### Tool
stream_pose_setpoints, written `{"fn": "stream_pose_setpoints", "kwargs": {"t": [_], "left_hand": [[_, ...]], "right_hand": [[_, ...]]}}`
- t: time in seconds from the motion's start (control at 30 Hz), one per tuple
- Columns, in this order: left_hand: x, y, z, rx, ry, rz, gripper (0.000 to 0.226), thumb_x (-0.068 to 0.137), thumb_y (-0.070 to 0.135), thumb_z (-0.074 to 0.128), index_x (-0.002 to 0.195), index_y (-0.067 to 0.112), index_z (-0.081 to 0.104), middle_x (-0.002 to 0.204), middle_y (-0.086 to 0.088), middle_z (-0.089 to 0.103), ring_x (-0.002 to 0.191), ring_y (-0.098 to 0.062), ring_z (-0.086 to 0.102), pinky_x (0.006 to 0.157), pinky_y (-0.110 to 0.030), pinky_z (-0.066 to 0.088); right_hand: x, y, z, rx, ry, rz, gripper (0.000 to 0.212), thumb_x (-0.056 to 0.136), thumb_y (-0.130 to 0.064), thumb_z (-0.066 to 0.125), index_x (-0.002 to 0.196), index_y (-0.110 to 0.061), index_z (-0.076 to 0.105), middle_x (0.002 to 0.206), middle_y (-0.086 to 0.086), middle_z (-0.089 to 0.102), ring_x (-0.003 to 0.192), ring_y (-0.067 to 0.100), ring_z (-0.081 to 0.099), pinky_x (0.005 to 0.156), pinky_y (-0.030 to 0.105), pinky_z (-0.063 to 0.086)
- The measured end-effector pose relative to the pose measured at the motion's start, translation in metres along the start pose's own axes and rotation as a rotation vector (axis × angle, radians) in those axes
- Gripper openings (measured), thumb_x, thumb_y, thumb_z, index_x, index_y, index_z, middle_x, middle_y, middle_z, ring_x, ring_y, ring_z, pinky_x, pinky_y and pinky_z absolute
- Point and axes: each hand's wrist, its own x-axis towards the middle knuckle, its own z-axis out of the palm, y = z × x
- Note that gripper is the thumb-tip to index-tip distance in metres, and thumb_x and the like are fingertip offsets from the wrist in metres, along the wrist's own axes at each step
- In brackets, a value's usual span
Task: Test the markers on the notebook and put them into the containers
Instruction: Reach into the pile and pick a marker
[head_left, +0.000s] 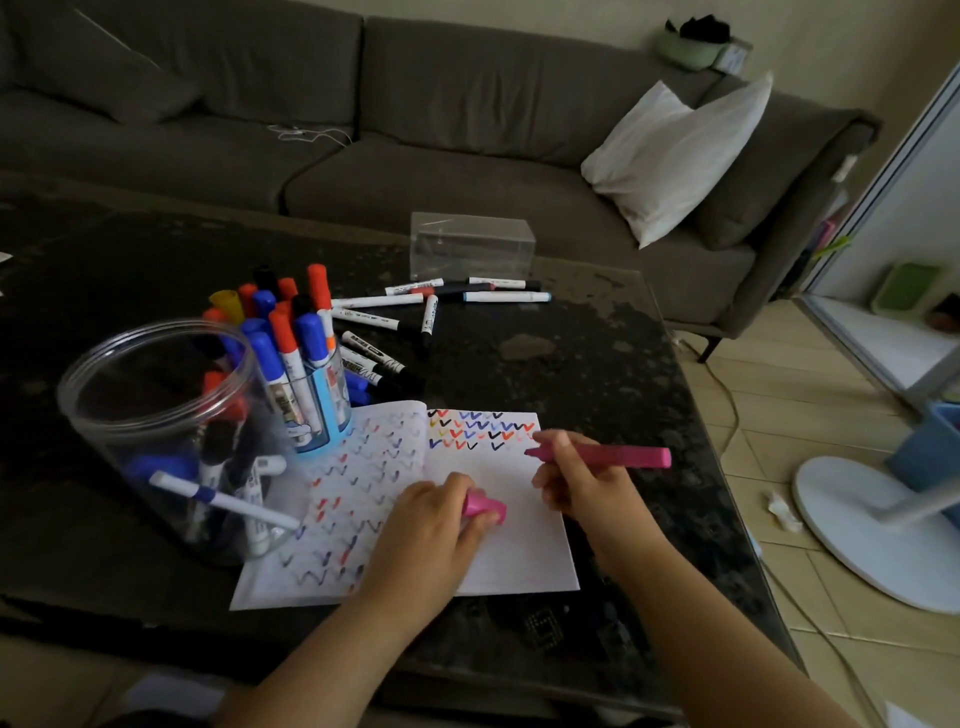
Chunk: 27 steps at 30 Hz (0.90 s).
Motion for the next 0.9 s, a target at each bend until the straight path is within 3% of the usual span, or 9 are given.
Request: {"fn": "stream_pose_setpoints", "kwargs": {"t": [0.13,0.27,0.37,0.47,0.77,0.9], "left_hand": [[-0.001,-0.008,0.007,-0.048,0.053,0.001,0.029,0.090,0.045,0.047,0.109,0.023,0.047,0.111,0.008,0.060,0.099,-0.003,0.046,0.079,-0.011,0.035],[0.000,-0.011,0.012,-0.033,0.095,0.042,0.026,0.088,0.040,0.055,0.106,0.021,0.051,0.109,0.007,0.065,0.100,-0.010,0.052,0.079,-0.016,0.038],[0.001,-0.013,0.013,-0.019,0.100,0.058,0.023,0.084,0.034,0.063,0.100,0.018,0.054,0.099,0.005,0.068,0.091,-0.014,0.056,0.074,-0.021,0.042],[0.002,-0.016,0.015,0.005,0.104,0.076,0.021,0.081,0.030,0.067,0.095,0.018,0.056,0.090,0.004,0.068,0.083,-0.016,0.058,0.068,-0.023,0.042],[0.001,-0.013,0.014,-0.001,0.102,0.073,0.022,0.086,0.035,0.060,0.103,0.021,0.058,0.094,0.005,0.065,0.089,-0.011,0.052,0.074,-0.020,0.037],[0.000,-0.012,0.014,-0.006,0.104,0.065,0.024,0.088,0.037,0.056,0.108,0.023,0.056,0.100,0.006,0.063,0.089,-0.003,0.040,0.075,-0.016,0.031]], "right_hand": [[0.028,0.003,0.004,-0.205,0.093,-0.123,0.009,0.089,-0.032,0.062,0.082,-0.030,0.066,0.073,-0.006,0.067,0.063,-0.002,0.061,0.059,0.011,0.049],[0.050,0.015,0.010,-0.240,0.171,-0.123,0.010,0.085,-0.020,0.067,0.083,-0.011,0.064,0.079,0.003,0.068,0.070,0.010,0.064,0.058,0.018,0.050],[0.055,0.024,0.010,-0.222,0.206,-0.158,0.019,0.085,-0.018,0.068,0.078,-0.004,0.057,0.072,0.007,0.062,0.054,0.000,0.054,0.049,0.015,0.043],[0.054,0.026,0.011,-0.247,0.204,-0.178,0.021,0.085,-0.018,0.067,0.078,-0.003,0.055,0.074,0.010,0.063,0.054,-0.002,0.054,0.049,0.013,0.042],[0.054,0.027,0.012,-0.292,0.171,-0.215,0.017,0.085,-0.015,0.068,0.079,-0.004,0.057,0.068,0.000,0.059,0.052,-0.007,0.052,0.047,0.008,0.040],[0.054,0.028,0.011,-0.302,0.177,-0.176,0.019,0.084,-0.016,0.068,0.077,-0.003,0.056,0.064,0.000,0.056,0.046,-0.002,0.048,0.042,0.009,0.036]]}}
